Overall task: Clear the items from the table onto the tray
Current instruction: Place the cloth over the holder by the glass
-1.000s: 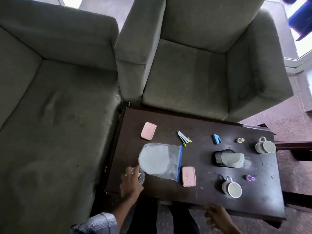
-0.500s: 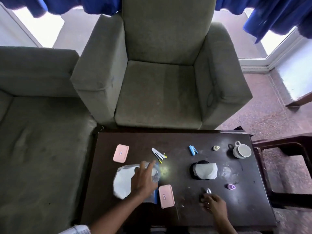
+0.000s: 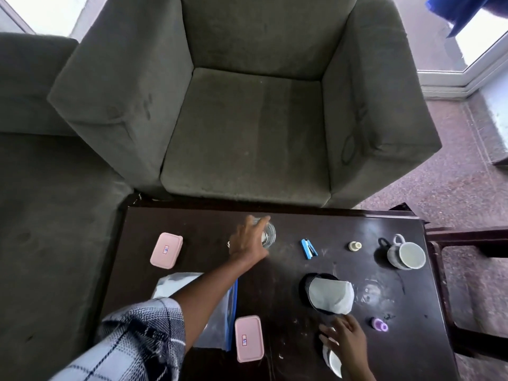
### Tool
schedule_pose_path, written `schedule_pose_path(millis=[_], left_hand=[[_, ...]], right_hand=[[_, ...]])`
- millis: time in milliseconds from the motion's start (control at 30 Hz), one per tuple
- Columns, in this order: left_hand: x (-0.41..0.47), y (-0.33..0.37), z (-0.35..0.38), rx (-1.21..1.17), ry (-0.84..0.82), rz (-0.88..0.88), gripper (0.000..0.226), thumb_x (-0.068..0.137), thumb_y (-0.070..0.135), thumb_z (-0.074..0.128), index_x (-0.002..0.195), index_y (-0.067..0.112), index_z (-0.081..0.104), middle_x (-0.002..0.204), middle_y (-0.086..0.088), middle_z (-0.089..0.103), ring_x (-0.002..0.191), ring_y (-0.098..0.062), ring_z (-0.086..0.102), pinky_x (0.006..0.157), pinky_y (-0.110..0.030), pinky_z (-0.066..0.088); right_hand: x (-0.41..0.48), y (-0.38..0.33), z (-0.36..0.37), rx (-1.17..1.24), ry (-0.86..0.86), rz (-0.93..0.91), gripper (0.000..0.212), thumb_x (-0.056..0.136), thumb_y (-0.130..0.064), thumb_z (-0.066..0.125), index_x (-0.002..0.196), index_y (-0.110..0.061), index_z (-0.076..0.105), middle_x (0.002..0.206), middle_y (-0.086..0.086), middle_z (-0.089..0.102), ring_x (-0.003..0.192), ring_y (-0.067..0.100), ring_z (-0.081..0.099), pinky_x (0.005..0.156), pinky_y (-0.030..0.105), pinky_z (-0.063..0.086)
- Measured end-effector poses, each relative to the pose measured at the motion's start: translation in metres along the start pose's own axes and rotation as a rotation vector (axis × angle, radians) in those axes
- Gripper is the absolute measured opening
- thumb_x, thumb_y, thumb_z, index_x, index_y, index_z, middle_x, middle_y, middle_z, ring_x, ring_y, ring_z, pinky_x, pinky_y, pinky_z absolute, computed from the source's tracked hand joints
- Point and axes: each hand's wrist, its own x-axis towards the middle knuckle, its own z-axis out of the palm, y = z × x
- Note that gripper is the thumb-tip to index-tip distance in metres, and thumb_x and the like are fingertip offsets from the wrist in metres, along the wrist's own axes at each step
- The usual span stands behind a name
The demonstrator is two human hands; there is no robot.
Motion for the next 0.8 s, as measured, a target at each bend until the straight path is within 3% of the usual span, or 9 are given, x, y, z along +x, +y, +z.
schedule_pose_path(millis=[67, 200, 367, 500, 567, 667, 800], left_hand=[[0.005, -0.003, 0.003, 0.021, -0.014, -0.009, 0.089, 0.069, 0.024, 0.073, 0.142, 0.038, 0.025, 0.140, -0.001, 0.034, 0.121, -0.030, 0.044, 0.090, -0.041, 0.047], [0.008, -0.012, 0.007, 0.061, -0.037, 0.001, 0.096, 0.066, 0.023, 0.075, 0.144, 0.032, 0.020, 0.138, 0.000, 0.038, 0.120, -0.031, 0.044, 0.087, -0.041, 0.048], [0.012, -0.029, 0.004, 0.092, -0.026, 0.036, 0.088, 0.063, 0.024, 0.076, 0.137, 0.029, 0.030, 0.136, 0.004, 0.039, 0.116, -0.030, 0.046, 0.081, -0.040, 0.050], [0.011, -0.045, 0.004, 0.080, -0.011, 0.063, 0.092, 0.062, 0.030, 0.080, 0.139, 0.033, 0.029, 0.138, 0.007, 0.036, 0.118, -0.028, 0.044, 0.083, -0.041, 0.050], [0.010, -0.053, 0.007, 0.034, -0.013, 0.064, 0.098, 0.063, 0.031, 0.080, 0.143, 0.035, 0.024, 0.142, 0.005, 0.032, 0.122, -0.027, 0.040, 0.088, -0.042, 0.050], [0.008, -0.063, 0.010, -0.099, 0.027, 0.034, 0.114, 0.059, 0.034, 0.083, 0.148, 0.030, 0.012, 0.147, -0.001, 0.028, 0.129, -0.028, 0.036, 0.101, -0.041, 0.043], [0.003, -0.071, 0.012, -0.244, 0.069, 0.012, 0.108, 0.060, 0.034, 0.083, 0.148, 0.023, 0.021, 0.140, -0.001, 0.040, 0.129, -0.024, 0.039, 0.103, -0.035, 0.035]], right_hand=[[0.001, 0.002, 0.004, 0.012, 0.033, -0.007, 0.022, 0.092, 0.007, 0.044, 0.079, -0.008, 0.053, 0.076, 0.016, 0.059, 0.051, 0.022, 0.063, 0.050, 0.029, 0.051], [0.004, 0.003, 0.011, 0.050, 0.101, -0.025, 0.016, 0.093, 0.003, 0.047, 0.082, -0.006, 0.053, 0.069, 0.013, 0.061, 0.040, 0.012, 0.063, 0.040, 0.022, 0.051], [0.012, 0.005, 0.012, -0.040, 0.141, -0.073, 0.010, 0.093, 0.000, 0.050, 0.084, -0.004, 0.053, 0.046, 0.002, 0.065, 0.039, 0.009, 0.062, 0.038, 0.018, 0.048], [0.019, 0.003, 0.018, -0.120, 0.157, -0.077, 0.010, 0.091, 0.005, 0.047, 0.088, -0.001, 0.055, 0.063, 0.015, 0.065, 0.041, 0.010, 0.063, 0.041, 0.020, 0.049], [0.021, 0.003, 0.024, -0.157, 0.143, -0.085, 0.009, 0.090, 0.006, 0.048, 0.090, 0.001, 0.056, 0.066, 0.017, 0.065, 0.043, 0.012, 0.064, 0.046, 0.024, 0.050], [0.018, 0.000, 0.042, -0.142, 0.117, -0.116, 0.009, 0.089, 0.008, 0.049, 0.088, 0.002, 0.055, 0.064, 0.018, 0.063, 0.041, 0.010, 0.063, 0.041, 0.021, 0.050], [0.016, -0.009, 0.074, -0.080, 0.080, -0.118, 0.011, 0.090, 0.009, 0.049, 0.089, 0.000, 0.056, 0.068, 0.021, 0.064, 0.043, 0.011, 0.064, 0.043, 0.021, 0.053]])
